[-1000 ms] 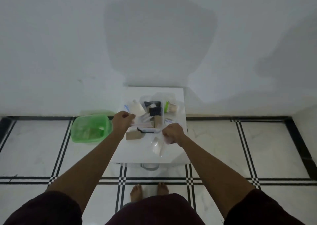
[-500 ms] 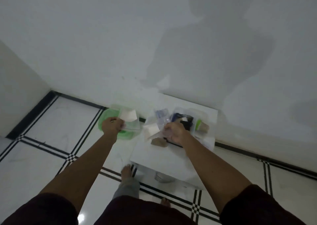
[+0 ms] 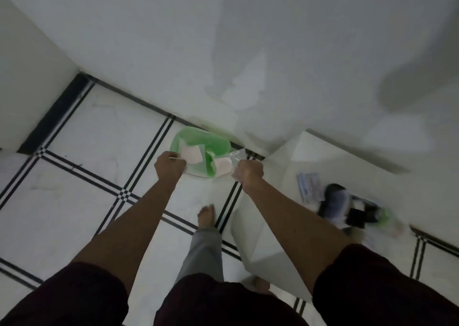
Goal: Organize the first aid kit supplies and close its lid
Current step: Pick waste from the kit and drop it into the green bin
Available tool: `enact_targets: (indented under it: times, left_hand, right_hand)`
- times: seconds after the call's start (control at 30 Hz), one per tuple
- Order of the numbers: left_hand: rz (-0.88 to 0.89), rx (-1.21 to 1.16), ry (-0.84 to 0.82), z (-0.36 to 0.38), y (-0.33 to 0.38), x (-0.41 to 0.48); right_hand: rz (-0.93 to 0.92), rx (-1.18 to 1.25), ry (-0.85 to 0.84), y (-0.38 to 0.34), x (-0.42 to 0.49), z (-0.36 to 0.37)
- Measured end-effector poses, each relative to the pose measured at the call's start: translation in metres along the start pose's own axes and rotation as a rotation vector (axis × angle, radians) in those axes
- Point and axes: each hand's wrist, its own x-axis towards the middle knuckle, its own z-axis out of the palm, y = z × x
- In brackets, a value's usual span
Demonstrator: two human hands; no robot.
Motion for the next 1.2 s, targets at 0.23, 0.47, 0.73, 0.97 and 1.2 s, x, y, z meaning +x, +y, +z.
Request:
enact_targets:
  times: [0.23,0.47,0.73,0.97,1.2]
  left_hand:
    - [0.103,0.293,-0.109,0.029,0.009,0.095]
    - [0.12,0.384,-0.158,0.08,-0.048,0.191]
    - [0.2,0.428,-0.197,0.066,-0.094,0.161]
    - [0.491,0.5,-0.276,0.046,-0.047,0.061]
    - [0.736,0.568,-0.279,0.034,0.027,-0.073]
  right_hand:
    - [0.062,-0.072,0.198,-0.001,0.107,0.094]
    - [0.145,-0.023,0.195,0.041,0.204,0.168]
    - [0.045,-0.258,0.132,0.079,0.177,0.166]
    - [-0.432,-0.501,0.062,0.072,0.083,0.1]
    - [-0.675,-0.53,0.068,0.055,-0.016,0.004]
